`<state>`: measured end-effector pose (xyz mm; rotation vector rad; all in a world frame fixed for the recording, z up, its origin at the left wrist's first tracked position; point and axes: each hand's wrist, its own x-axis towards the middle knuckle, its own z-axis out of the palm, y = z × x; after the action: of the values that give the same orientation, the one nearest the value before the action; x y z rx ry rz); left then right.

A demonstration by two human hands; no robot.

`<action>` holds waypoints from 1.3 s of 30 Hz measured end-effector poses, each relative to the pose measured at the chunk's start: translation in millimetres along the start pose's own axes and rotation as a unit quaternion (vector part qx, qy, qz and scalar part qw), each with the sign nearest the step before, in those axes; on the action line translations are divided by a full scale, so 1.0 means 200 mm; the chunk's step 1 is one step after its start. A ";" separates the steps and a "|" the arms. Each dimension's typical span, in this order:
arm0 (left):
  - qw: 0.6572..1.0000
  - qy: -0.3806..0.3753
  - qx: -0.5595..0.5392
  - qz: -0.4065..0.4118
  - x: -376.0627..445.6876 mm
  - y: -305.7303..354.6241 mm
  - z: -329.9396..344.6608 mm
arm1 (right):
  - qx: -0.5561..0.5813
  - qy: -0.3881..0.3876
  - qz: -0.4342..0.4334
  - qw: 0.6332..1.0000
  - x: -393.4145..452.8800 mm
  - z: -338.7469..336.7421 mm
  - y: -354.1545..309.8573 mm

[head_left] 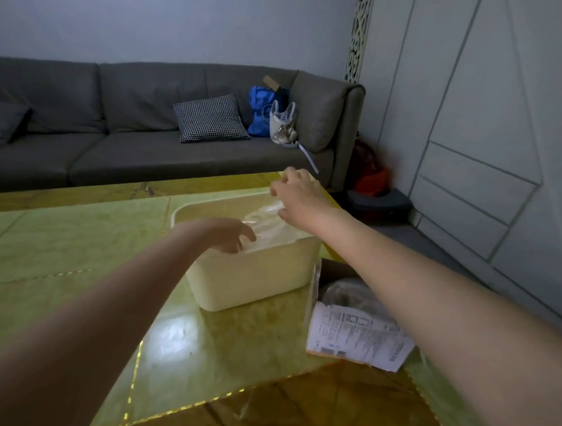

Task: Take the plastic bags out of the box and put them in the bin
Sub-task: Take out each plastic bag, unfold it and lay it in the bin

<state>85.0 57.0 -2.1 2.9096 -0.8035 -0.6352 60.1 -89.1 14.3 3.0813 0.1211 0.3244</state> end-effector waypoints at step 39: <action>0.945 0.213 0.059 0.240 -0.22 0.61 0.24 | 0.195 -0.201 0.131 0.951 -0.73 -0.11 0.24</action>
<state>-26.9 -23.3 -8.9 2.6206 -1.4355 0.0861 -83.2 -148.9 8.5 3.4722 -0.2745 -0.3733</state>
